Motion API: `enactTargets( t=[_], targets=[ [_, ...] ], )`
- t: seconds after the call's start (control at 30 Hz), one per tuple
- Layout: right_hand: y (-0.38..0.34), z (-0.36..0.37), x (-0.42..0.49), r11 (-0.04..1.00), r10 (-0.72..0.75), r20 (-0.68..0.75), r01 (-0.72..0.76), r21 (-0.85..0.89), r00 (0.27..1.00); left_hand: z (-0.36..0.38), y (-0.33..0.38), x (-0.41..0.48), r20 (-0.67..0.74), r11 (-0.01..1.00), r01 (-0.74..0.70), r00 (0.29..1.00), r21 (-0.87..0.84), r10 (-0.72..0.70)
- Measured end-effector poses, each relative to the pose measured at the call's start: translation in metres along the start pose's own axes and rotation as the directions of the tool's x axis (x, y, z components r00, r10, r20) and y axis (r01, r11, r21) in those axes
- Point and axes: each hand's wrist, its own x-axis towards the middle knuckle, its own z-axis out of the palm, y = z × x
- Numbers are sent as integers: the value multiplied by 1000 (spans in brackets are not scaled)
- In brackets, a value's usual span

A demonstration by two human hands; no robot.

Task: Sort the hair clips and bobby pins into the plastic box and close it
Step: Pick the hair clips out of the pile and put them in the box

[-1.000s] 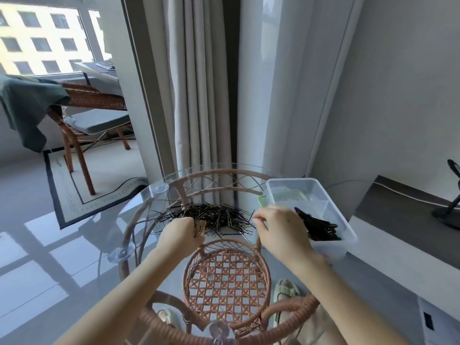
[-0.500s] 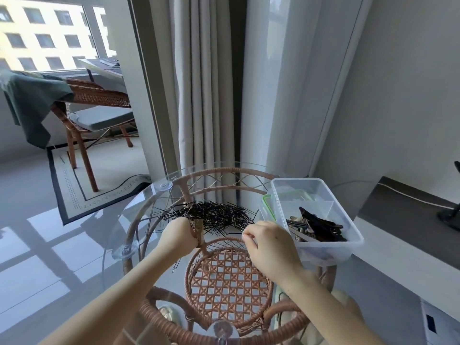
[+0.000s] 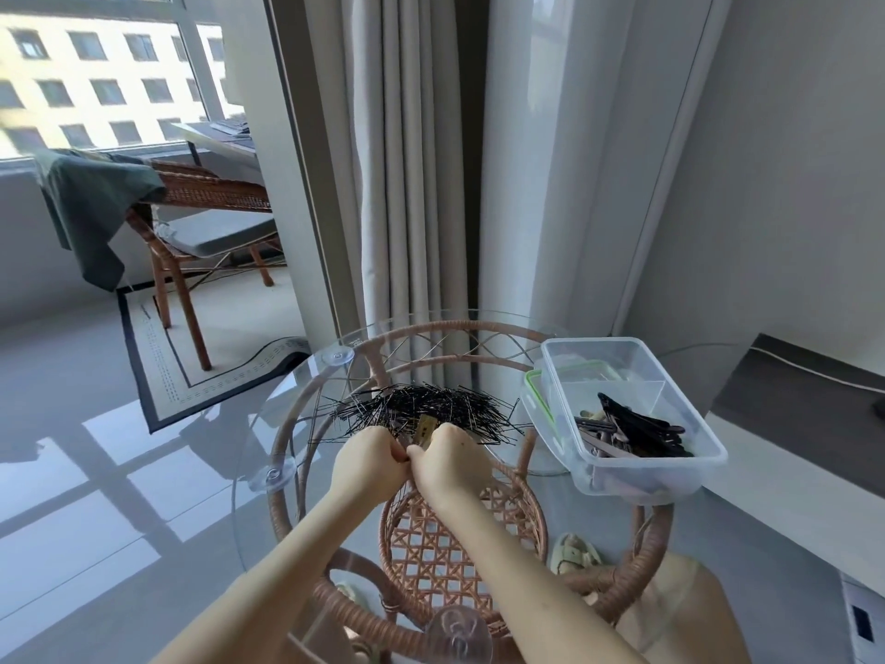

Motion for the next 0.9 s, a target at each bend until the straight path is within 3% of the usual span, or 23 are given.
enactTargets(
  t=[0.13, 0.3, 0.47, 0.57, 0.6, 0.7, 0.77, 0.8, 0.87, 0.9],
  targets=[
    [4, 2, -1, 996, -36, -52, 41, 85, 998, -2, -5, -5, -50, 997, -34, 998, -69, 30],
    [11, -18, -2, 933, -222, -92, 239, 270, 971, -5, -9, -9, -64, 984, -81, 995, -160, 72],
    [25, -62, 0, 890, -451, -257, 452, -60, 855, -10, -22, -13, -177, 941, -132, 981, -310, 79],
    [50, -112, 5, 921, -389, -507, 326, -213, 769, -6, -40, -16, -357, 968, -180, 928, -177, 107],
    [63, -130, 8, 935, -348, -526, 245, -257, 776, -2, -46, -17, -370, 978, -164, 923, -128, 106],
    [97, -165, 19, 930, -189, -413, 27, -366, 891, 9, -51, -18, -266, 994, -99, 960, -45, 84],
    [106, -168, 21, 893, -166, -375, -22, -450, 912, 17, -50, -14, -179, 998, -64, 982, 11, 65],
    [104, -163, 20, 894, -218, -392, 22, -448, 894, 21, -48, -12, -150, 997, -56, 987, 51, 63],
    [92, -142, 11, 906, -385, -408, 254, -338, 828, 26, -44, -6, -117, 993, -57, 991, 103, 69],
    [83, -126, 4, 899, -432, -352, 365, -241, 831, 26, -42, -3, -111, 992, -57, 991, 113, 70]
  ],
)
